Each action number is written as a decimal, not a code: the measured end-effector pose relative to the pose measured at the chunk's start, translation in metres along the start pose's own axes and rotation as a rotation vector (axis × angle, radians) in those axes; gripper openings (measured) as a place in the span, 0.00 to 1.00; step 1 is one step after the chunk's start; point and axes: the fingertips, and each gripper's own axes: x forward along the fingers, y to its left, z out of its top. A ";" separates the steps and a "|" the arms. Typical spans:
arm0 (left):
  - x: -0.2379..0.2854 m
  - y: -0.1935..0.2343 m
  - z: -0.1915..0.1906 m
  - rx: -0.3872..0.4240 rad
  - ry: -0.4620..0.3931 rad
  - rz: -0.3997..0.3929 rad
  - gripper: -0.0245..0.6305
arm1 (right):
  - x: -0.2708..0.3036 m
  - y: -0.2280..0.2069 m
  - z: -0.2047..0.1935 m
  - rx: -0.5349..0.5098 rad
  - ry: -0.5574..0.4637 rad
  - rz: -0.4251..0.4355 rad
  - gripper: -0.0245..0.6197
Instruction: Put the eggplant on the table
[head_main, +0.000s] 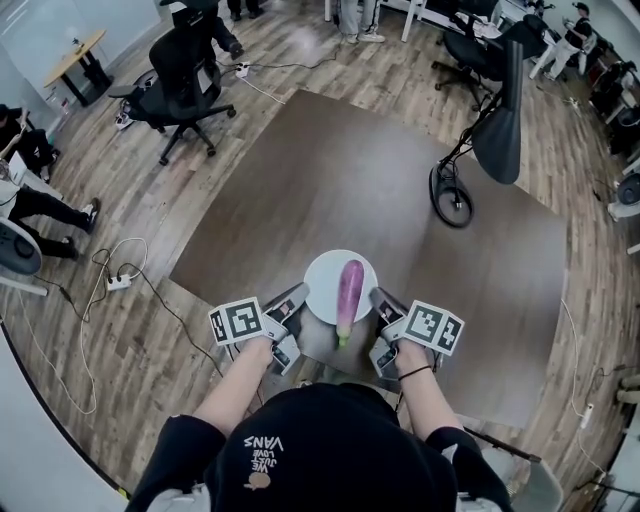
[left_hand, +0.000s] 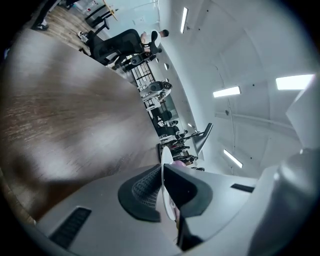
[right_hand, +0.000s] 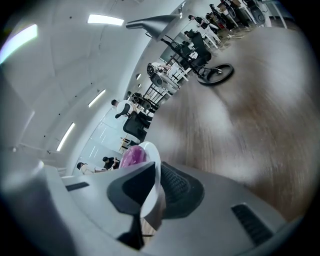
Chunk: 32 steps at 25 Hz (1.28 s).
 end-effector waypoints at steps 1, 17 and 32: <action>0.005 0.001 0.003 0.001 0.004 0.003 0.07 | 0.003 -0.001 0.004 0.001 0.001 -0.002 0.10; 0.095 0.029 0.028 -0.016 0.106 0.037 0.07 | 0.043 -0.054 0.066 0.024 0.008 -0.069 0.10; 0.179 0.062 0.033 -0.021 0.180 0.082 0.07 | 0.068 -0.114 0.117 0.029 -0.002 -0.128 0.10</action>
